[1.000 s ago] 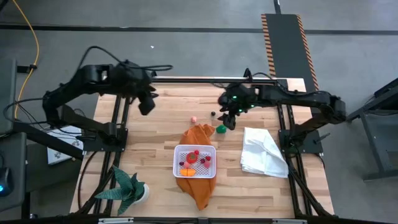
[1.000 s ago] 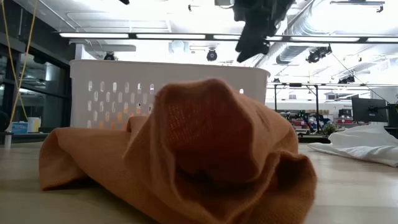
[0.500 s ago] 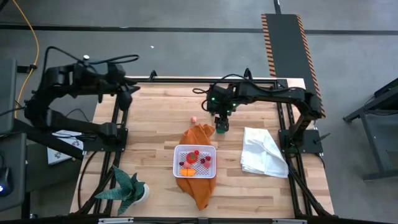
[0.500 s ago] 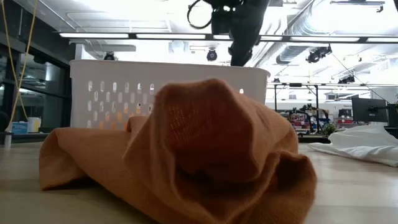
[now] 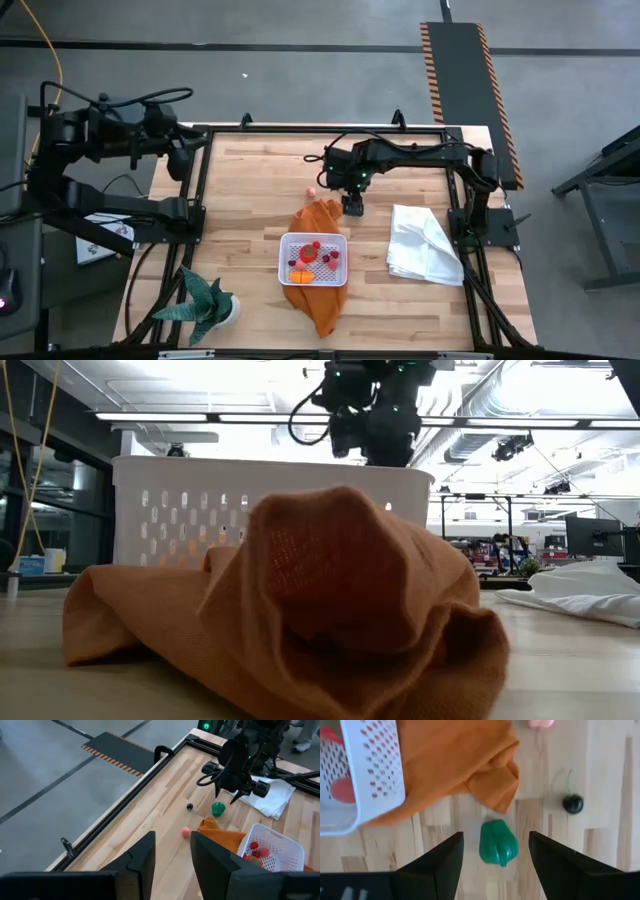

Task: Pick and placing Produce into tupperware
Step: Put the green bell pepper into the white basket

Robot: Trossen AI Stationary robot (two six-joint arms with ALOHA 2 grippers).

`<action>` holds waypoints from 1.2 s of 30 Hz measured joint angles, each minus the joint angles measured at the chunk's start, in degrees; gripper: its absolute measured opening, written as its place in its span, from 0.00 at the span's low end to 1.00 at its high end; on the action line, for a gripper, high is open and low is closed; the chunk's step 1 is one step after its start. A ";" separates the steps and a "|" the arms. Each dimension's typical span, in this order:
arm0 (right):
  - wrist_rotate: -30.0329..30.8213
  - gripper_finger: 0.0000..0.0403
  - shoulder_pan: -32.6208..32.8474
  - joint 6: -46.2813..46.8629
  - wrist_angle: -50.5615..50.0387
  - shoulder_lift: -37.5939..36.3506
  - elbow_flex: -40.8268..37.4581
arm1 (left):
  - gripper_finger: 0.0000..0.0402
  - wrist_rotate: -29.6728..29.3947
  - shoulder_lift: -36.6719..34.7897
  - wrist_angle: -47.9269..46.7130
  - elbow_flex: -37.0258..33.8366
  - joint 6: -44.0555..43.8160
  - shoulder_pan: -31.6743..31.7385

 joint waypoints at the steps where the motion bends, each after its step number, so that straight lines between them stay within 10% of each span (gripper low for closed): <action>1: 0.00 0.54 0.00 0.00 -0.03 -0.02 -0.45 | 0.28 0.02 -0.11 -0.28 0.00 0.14 0.00; 36: 0.59 0.54 -0.07 -3.23 12.30 -0.02 -17.08 | 0.28 0.02 -0.99 -0.75 0.00 -1.66 0.00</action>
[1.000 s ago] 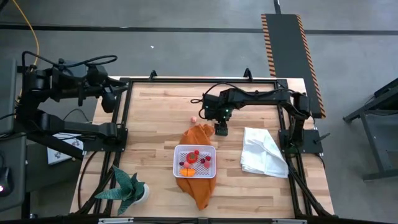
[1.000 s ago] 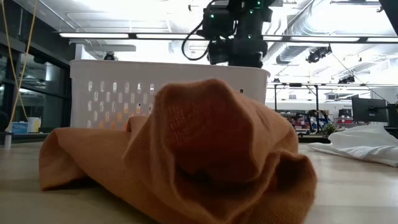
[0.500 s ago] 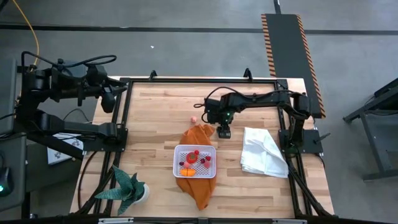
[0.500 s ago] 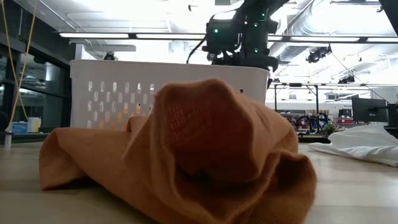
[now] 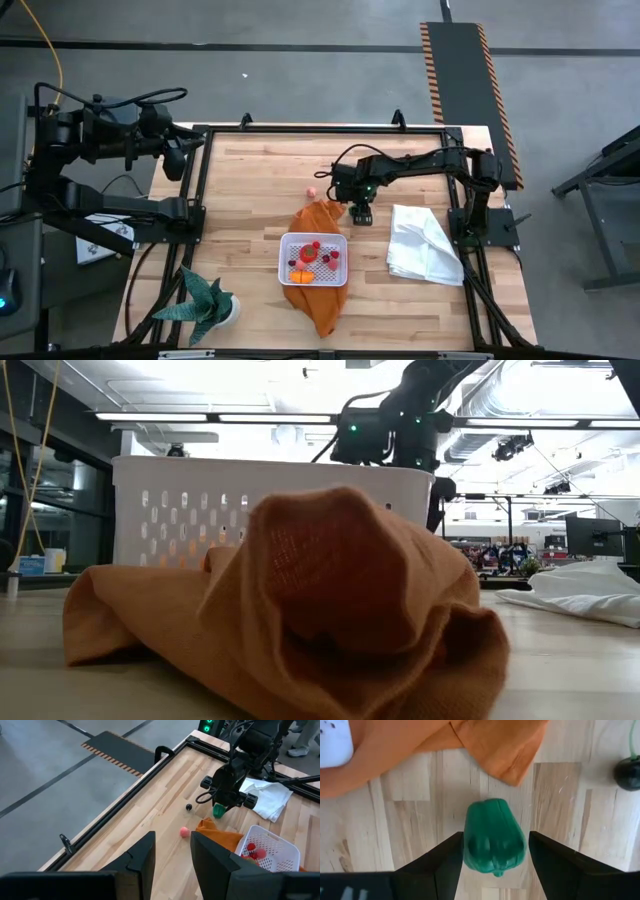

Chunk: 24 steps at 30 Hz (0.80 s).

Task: Pick and placing Produce into tupperware
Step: Put the green bell pepper into the white basket

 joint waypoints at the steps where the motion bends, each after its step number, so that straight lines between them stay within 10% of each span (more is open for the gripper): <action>1: 0.00 0.54 -0.02 0.00 0.15 -0.02 -0.30 | 0.28 0.00 0.00 0.00 0.00 0.00 0.00; 24: -0.55 0.54 0.00 -1.63 0.22 3.69 -0.70 | 0.28 0.00 0.00 0.00 -0.01 0.00 -0.01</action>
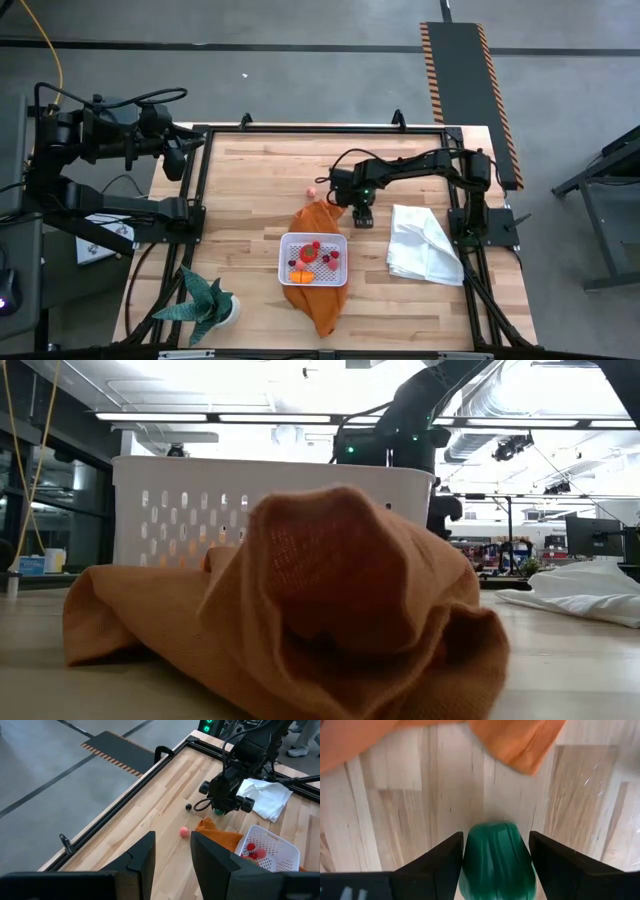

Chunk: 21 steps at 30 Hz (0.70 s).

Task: Pick and placing Produce into tupperware
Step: Put the green bell pepper into the white basket

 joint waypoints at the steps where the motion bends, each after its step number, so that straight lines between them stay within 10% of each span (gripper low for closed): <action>1: 0.00 0.54 0.00 -0.38 -0.43 0.00 0.00 | 0.28 0.01 0.00 0.00 0.01 0.00 0.01; 21: -0.51 0.66 -1.41 -1.75 -6.34 0.00 0.00 | 0.28 0.00 0.00 0.02 0.00 0.00 0.01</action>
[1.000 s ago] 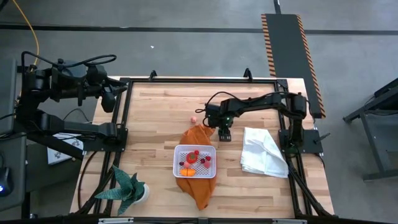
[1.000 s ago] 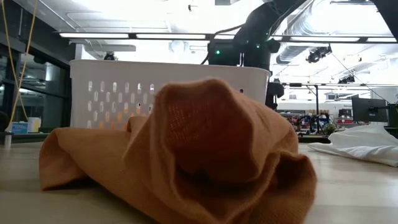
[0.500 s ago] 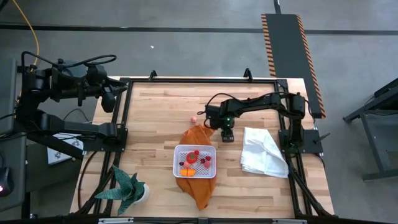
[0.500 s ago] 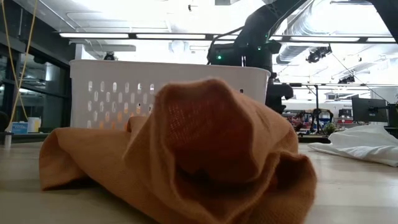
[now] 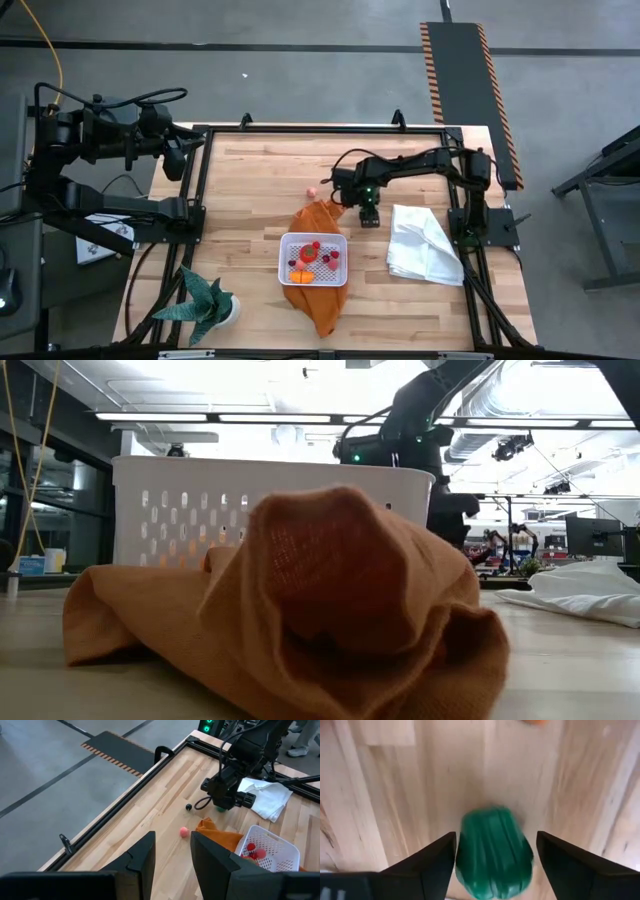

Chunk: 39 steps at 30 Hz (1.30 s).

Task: Pick and placing Produce into tupperware
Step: Put the green bell pepper into the white basket

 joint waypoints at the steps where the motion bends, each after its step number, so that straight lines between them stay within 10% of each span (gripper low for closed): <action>1: 0.02 0.67 -0.19 -0.01 -0.42 0.00 0.00 | 0.28 0.00 0.00 0.00 -0.01 0.00 0.00; 39: 0.86 0.54 -1.22 -3.07 -2.19 -0.07 0.00 | 0.28 -0.02 0.02 0.07 -0.01 -0.17 -0.01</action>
